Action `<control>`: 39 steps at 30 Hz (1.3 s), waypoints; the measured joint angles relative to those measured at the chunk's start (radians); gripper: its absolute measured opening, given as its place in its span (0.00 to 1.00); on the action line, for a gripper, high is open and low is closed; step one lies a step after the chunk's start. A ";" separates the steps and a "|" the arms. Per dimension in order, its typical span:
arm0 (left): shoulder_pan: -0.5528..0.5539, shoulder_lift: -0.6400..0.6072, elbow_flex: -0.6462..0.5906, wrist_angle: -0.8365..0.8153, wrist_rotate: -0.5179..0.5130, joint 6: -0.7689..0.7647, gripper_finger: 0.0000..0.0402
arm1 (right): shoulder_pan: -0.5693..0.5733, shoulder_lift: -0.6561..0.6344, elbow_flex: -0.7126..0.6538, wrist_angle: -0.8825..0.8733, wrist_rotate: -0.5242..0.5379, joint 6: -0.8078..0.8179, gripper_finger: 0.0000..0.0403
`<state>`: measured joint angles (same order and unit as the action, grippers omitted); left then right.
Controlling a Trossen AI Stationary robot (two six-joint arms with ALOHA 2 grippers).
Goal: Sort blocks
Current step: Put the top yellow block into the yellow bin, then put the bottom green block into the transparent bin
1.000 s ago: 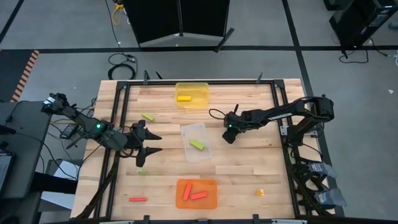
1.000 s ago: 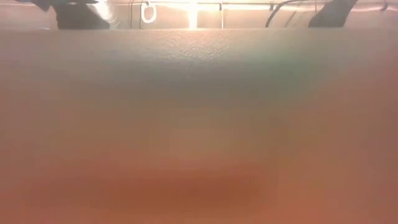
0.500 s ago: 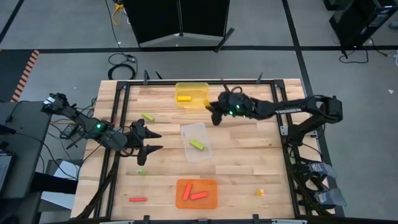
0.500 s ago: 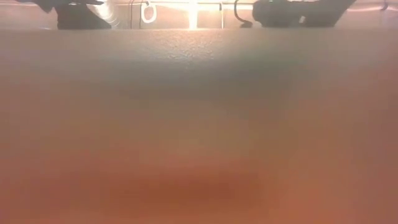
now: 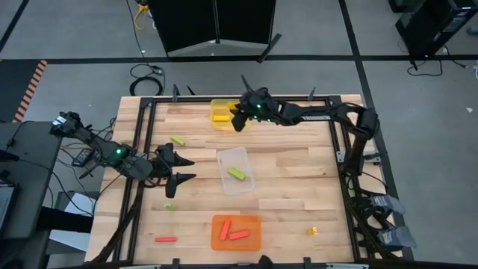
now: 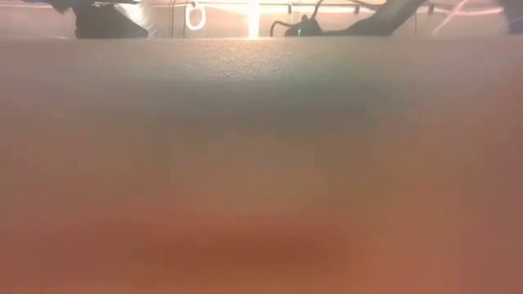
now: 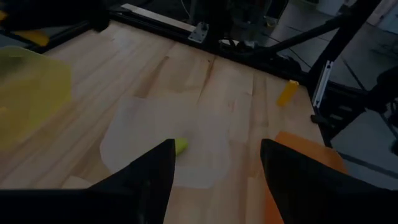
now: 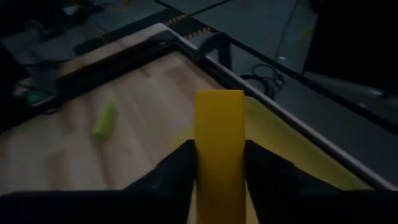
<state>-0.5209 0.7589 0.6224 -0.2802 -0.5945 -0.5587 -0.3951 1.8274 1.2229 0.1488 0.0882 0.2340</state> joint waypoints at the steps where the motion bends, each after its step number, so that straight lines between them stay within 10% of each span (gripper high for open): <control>1: 0.000 0.000 0.000 0.000 0.000 -0.001 0.61 | -0.009 0.014 0.009 0.001 0.012 -0.002 0.41; 10: 0.000 0.000 0.000 -0.003 -0.001 -0.025 0.61 | -0.075 0.015 0.015 -0.007 0.000 -0.002 0.71; 21: 0.000 0.054 0.015 -0.224 0.050 -0.181 0.61 | 0.065 -0.265 -0.097 -0.002 0.022 -0.150 0.67; 39: -0.119 0.578 0.413 -0.805 0.443 -0.380 0.65 | 0.249 -0.736 -0.625 0.095 0.186 0.095 0.64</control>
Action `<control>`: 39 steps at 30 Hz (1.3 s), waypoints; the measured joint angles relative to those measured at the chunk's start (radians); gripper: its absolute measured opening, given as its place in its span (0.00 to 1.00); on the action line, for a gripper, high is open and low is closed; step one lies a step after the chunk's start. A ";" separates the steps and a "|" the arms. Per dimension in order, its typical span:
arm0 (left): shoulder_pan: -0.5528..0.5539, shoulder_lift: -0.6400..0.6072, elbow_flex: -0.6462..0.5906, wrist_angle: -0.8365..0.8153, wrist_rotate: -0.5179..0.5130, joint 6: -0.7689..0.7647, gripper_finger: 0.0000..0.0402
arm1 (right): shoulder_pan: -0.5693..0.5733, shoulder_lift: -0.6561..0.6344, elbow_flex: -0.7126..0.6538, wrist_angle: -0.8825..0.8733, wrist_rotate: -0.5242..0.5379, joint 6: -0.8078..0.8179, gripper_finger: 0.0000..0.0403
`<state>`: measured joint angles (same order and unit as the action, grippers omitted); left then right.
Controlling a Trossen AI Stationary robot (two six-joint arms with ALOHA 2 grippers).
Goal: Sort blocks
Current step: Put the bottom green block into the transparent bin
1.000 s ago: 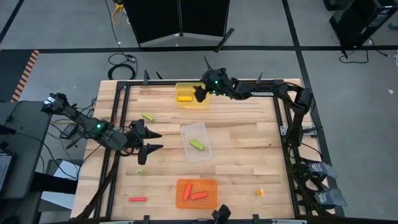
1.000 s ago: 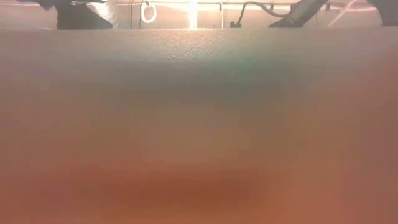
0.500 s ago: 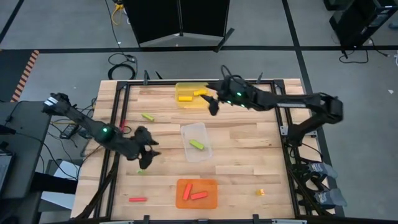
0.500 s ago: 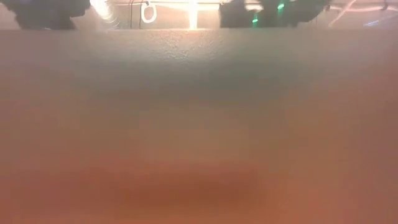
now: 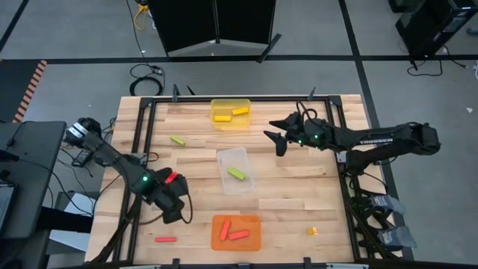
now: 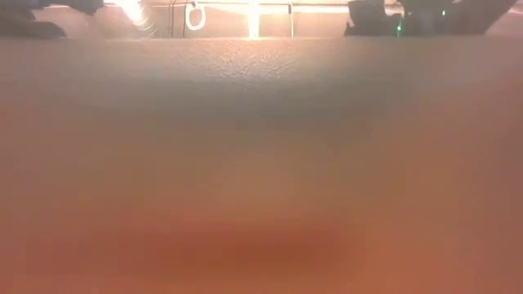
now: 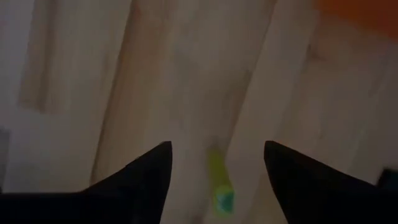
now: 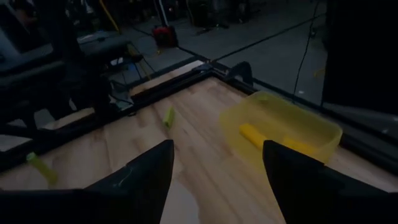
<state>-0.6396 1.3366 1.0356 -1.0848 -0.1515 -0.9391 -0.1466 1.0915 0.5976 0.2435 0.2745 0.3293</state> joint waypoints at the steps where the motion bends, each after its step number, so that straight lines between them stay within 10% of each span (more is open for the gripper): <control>1: -0.009 0.011 0.006 -0.007 0.019 -0.016 0.67 | 0.006 -0.002 -0.007 0.000 0.004 0.012 0.64; 10: -0.098 0.045 0.007 -0.036 0.060 -0.167 0.80 | 0.049 0.001 -0.013 0.019 0.047 0.027 0.63; 39: -0.141 0.045 -0.187 0.130 0.078 -0.280 0.75 | 0.048 0.001 -0.013 0.078 0.050 0.008 0.63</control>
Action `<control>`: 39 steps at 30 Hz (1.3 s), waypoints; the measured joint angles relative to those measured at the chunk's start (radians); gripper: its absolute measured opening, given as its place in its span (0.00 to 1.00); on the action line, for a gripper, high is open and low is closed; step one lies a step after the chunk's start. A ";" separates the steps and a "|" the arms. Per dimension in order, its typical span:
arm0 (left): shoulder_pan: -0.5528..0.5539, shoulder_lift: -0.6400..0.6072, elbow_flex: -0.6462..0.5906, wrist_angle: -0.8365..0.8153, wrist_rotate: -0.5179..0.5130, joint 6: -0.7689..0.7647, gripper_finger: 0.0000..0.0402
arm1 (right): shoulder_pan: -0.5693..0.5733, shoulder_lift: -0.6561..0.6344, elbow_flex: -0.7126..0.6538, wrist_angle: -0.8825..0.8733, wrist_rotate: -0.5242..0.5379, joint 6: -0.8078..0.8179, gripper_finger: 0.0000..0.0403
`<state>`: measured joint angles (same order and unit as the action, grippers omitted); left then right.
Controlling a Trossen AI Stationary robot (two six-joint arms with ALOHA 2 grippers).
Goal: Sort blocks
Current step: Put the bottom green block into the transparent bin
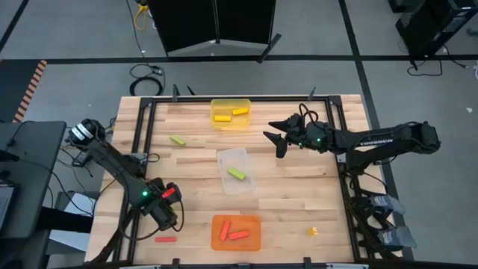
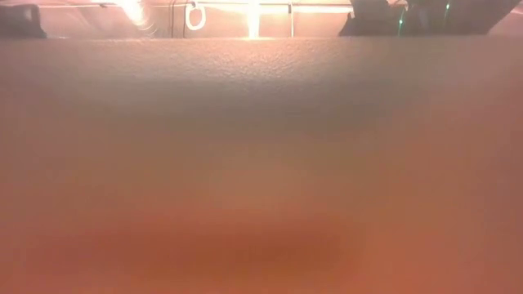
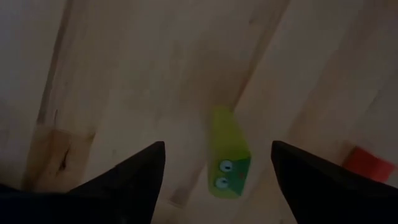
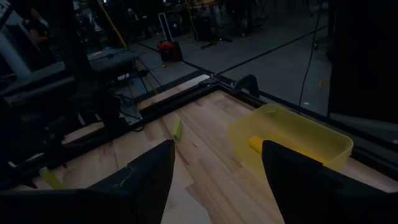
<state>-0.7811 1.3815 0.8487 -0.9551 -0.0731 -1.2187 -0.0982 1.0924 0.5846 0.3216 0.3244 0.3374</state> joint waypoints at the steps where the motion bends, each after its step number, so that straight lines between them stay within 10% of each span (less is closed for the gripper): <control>1: 0.000 0.000 -0.007 0.006 -0.002 -0.001 0.74 | 0.000 0.000 0.000 0.000 0.000 0.000 0.63; 18: 0.000 -0.001 -0.075 0.095 -0.043 -0.020 0.15 | -0.010 0.000 0.000 0.001 0.000 -0.004 0.63; 28: 0.000 0.000 -0.027 0.077 -0.044 -0.014 0.16 | -0.010 0.000 0.000 0.007 0.000 -0.019 0.63; 39: 0.059 -0.001 0.224 -0.043 -0.452 0.172 0.16 | -0.010 0.000 0.001 0.067 0.000 -0.033 0.63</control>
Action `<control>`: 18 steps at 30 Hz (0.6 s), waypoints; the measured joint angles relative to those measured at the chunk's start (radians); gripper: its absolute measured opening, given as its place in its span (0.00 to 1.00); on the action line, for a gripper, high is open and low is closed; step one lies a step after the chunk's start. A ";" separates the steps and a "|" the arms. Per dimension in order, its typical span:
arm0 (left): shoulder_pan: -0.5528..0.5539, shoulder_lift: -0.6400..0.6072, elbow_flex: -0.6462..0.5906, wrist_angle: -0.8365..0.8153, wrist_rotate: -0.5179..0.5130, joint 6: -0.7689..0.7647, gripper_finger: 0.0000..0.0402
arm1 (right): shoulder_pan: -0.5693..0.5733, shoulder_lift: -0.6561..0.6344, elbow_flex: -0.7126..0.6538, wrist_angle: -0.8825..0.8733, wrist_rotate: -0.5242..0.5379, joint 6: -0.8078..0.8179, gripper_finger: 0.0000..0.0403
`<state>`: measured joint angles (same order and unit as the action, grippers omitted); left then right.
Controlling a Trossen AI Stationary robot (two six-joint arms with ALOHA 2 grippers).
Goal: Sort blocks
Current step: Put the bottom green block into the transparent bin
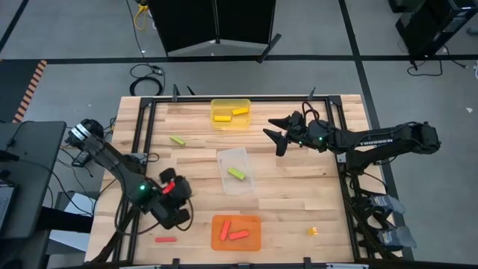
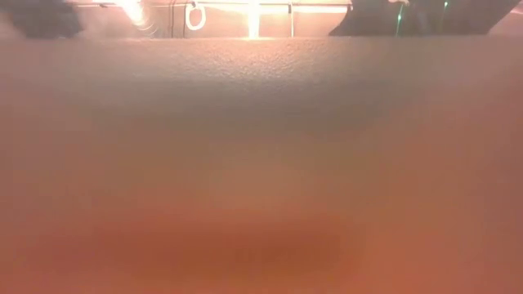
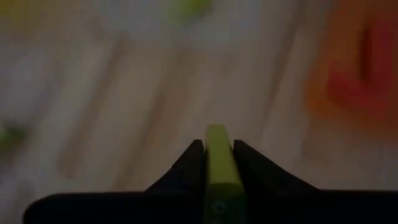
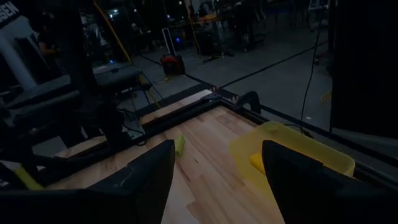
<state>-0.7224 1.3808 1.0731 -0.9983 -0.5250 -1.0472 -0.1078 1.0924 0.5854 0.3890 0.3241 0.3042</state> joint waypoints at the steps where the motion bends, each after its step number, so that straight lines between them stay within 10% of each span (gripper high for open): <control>1: 0.015 0.000 0.009 0.026 -0.054 0.032 0.16 | 0.000 0.000 0.000 0.004 0.000 -0.001 0.63; 8: 0.202 0.039 -0.031 0.451 -0.211 0.385 0.16 | 0.001 0.000 0.000 0.042 0.000 -0.012 0.63; 18: 0.439 0.189 -0.034 0.749 -0.060 0.625 0.16 | 0.031 0.000 0.000 0.050 -0.003 -0.024 0.63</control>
<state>-0.2831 1.5697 1.0393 -0.2495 -0.5846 -0.4224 -0.0765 1.0924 0.5854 0.4392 0.3213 0.2803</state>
